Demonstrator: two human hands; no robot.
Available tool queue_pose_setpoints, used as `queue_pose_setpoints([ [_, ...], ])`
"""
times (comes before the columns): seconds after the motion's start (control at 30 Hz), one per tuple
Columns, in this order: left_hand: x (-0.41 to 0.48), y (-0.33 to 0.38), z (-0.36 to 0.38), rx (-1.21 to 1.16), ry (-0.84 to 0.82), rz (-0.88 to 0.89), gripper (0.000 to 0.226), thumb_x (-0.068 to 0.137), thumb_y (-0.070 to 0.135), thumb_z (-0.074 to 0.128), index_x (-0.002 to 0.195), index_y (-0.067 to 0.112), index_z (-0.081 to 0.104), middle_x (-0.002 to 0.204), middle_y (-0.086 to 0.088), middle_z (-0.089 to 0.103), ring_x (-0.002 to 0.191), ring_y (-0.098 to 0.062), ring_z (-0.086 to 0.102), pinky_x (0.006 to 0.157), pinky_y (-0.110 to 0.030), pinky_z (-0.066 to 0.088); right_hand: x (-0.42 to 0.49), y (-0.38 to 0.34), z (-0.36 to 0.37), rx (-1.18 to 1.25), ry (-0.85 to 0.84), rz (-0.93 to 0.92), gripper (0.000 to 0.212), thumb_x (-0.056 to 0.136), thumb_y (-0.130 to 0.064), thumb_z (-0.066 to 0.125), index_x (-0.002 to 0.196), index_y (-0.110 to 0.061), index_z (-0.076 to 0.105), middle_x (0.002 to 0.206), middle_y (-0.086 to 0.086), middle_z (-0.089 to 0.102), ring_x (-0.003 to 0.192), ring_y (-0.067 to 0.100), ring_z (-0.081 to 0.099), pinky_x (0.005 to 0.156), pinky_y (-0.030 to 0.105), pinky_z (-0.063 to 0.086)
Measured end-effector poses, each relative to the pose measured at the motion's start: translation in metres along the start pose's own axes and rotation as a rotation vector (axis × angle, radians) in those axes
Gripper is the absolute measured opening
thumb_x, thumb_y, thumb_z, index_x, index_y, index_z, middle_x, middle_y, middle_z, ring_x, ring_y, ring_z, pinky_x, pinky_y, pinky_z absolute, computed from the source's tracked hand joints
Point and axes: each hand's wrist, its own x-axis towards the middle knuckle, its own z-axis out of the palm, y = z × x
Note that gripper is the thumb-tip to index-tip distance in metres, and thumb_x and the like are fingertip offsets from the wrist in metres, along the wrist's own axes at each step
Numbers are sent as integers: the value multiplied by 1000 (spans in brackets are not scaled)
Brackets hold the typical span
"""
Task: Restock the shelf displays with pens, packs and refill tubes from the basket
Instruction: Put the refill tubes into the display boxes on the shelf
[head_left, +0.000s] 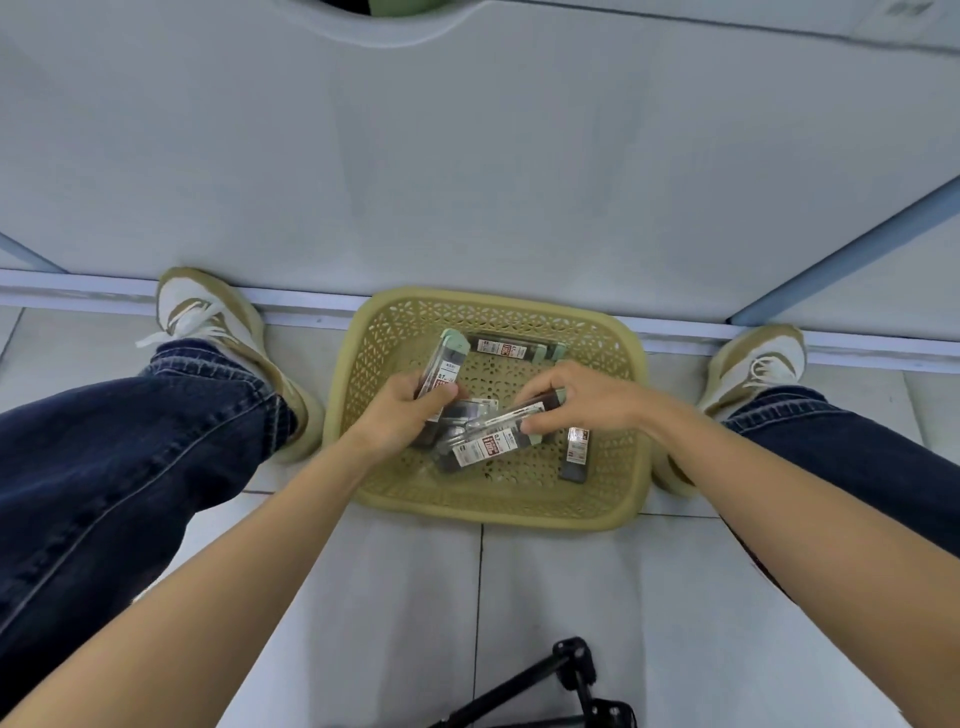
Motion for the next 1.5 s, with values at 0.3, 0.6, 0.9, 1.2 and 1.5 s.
queue_pose_setpoints([
  [0.3, -21, -3, 24, -366, -343, -109, 47, 82, 33, 66, 117, 1, 60, 99, -17, 71, 80, -25, 69, 64, -32, 54, -14, -7, 1, 241, 105, -40, 44, 76, -21, 81, 110, -32, 56, 111, -11, 62, 104, 4, 61, 90, 31, 50],
  [0.6, -16, -7, 40, -497, -111, -48, 26, 86, 9, 67, 111, 2, 64, 86, -6, 74, 71, -13, 70, 59, -22, 54, -1, -4, 56, 769, 501, 34, 47, 77, -18, 79, 116, -20, 53, 118, 7, 61, 106, 21, 64, 90, 40, 55],
  [0.9, -14, -10, 46, -498, 6, -103, 33, 90, 18, 65, 118, 0, 63, 105, -14, 73, 88, -22, 69, 79, -33, 56, -4, -3, 56, 668, 608, 42, 22, 75, -22, 82, 94, -20, 71, 82, -7, 71, 58, -4, 59, 49, 8, 42],
  [1.2, -25, 32, 34, -505, 91, 5, 24, 87, 10, 68, 111, 5, 66, 101, -14, 73, 83, -25, 70, 75, -38, 59, -19, -35, 19, 625, 540, -80, 40, 78, -5, 77, 115, -13, 64, 101, 0, 72, 94, 13, 66, 84, 27, 54],
  [1.5, -62, 116, 22, -465, 77, 226, 25, 81, 12, 73, 104, 4, 67, 95, -13, 75, 85, -27, 72, 71, -34, 59, -69, -114, -38, 344, 474, -261, 19, 89, -10, 66, 108, -9, 62, 94, 1, 69, 83, 9, 64, 73, 21, 52],
])
